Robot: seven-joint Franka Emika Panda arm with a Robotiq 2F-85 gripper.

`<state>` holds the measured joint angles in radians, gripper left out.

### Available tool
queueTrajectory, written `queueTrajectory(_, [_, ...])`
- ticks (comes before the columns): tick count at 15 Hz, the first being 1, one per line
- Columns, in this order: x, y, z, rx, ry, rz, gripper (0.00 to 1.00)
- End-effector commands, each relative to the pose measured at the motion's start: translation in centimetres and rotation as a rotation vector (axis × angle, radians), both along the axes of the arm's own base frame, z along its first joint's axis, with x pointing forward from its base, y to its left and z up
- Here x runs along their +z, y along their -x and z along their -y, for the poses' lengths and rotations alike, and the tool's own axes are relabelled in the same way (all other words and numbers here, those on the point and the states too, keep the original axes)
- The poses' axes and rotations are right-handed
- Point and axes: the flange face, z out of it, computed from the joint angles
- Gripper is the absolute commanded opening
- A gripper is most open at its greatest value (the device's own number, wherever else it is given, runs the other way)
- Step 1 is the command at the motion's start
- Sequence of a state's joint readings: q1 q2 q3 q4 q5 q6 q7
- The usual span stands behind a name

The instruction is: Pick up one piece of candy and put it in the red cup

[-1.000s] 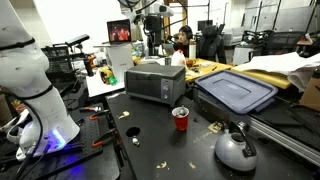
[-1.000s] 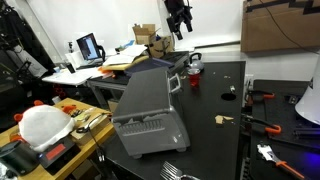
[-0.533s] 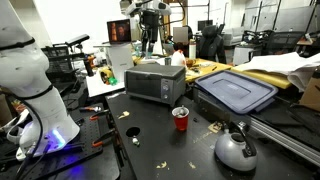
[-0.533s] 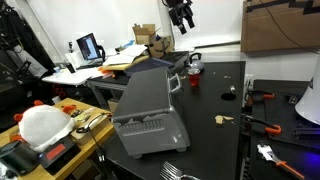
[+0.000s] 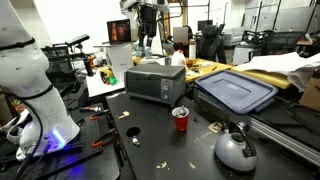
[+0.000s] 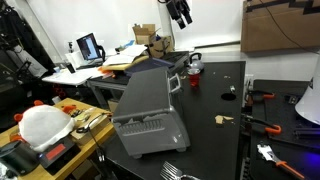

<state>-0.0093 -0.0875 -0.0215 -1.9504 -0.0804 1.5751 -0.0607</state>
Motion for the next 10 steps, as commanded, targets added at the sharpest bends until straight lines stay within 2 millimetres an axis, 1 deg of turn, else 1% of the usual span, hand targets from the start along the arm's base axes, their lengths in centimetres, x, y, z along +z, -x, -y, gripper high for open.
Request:
queueTrajectory(1, [0.71, -0.24, -0.62, 0.022, -0.005, -0.007, 1.00])
queueTrajectory(4, [0.51, -0.32, -0.83, 0.003, 0.009, 0.003, 1.00])
queueTrajectory(5, [0.08, -0.10, -0.63, 0.008, 0.002, 0.001, 1.00])
queueTrajectory(10, [0.04, -0.12, -0.64, 0.007, 0.002, 0.000, 1.00])
